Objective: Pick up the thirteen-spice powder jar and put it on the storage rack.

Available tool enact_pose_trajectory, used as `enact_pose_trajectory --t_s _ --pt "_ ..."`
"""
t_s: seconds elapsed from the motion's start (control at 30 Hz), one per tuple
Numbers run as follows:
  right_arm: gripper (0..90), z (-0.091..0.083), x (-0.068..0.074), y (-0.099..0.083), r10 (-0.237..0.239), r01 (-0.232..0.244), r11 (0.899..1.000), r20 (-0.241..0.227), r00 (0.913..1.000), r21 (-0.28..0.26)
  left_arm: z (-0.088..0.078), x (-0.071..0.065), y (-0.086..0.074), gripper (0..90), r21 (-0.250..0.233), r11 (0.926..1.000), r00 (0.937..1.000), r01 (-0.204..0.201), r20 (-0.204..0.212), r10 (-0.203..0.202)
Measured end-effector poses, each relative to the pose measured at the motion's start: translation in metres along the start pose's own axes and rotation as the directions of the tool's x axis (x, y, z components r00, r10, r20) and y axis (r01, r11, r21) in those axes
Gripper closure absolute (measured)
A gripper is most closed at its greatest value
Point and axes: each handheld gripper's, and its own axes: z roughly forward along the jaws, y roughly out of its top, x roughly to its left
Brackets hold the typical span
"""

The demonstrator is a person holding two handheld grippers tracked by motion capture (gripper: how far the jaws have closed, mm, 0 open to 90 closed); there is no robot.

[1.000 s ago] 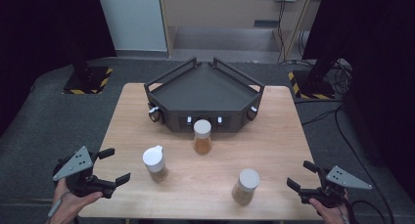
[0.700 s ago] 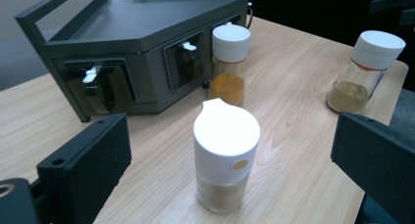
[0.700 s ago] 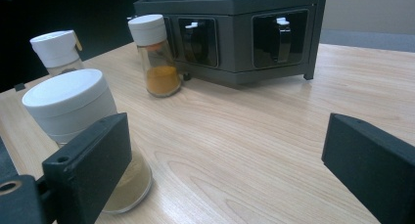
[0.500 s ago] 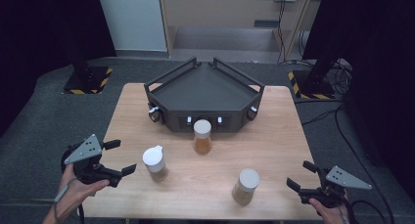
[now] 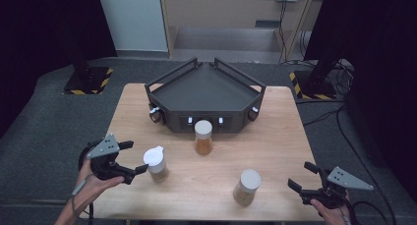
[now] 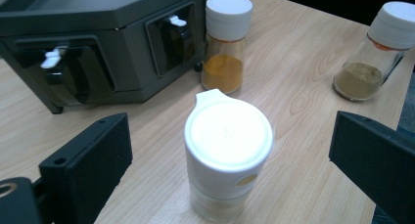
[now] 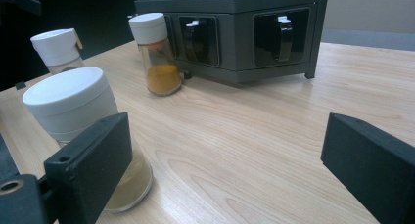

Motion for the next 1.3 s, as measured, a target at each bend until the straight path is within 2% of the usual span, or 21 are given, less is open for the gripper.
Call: enact_pose_trajectory --t_s 0.07,0.27,0.8,1.03,1.1,1.13,1.3 --pt "5.3 0.0 0.0 0.0 0.001 -0.001 1.0 0.0 1.0 0.0 0.007 0.0 0.002 1.6 0.02 0.9998 1.0 -0.007 0.001 0.007" --pt "5.3 0.0 -0.001 0.0 0.001 -0.001 1.0 -0.002 1.0 0.001 0.019 0.001 0.004 2.1 0.039 0.9993 1.0 0.0 0.006 0.0" --pt "5.6 0.0 -0.001 -0.001 0.003 -0.003 1.0 -0.003 1.0 0.0 0.044 0.004 -0.003 6.8 0.066 0.9978 0.9998 0.005 0.02 -0.006" --pt "5.6 0.0 -0.001 0.0 0.003 -0.003 1.0 -0.002 1.0 0.001 0.055 0.002 -0.004 13.0 0.087 0.9962 0.9999 -0.005 0.013 0.004" --pt "5.7 0.0 -0.001 0.0 0.002 -0.002 1.0 -0.002 1.0 0.001 0.057 0.001 -0.006 26.5 0.085 0.9964 0.9999 -0.01 0.006 0.009" --pt "5.7 0.0 -0.001 0.0 0.002 -0.002 1.0 -0.003 1.0 0.002 0.058 0.001 -0.006 29.6 0.081 0.9966 0.9999 -0.012 0.005 0.012" --pt "5.8 0.0 -0.001 -0.001 0.003 -0.003 1.0 -0.003 1.0 0.001 0.058 -0.002 -0.006 29.8 0.084 0.9962 0.9997 -0.024 -0.001 0.025"
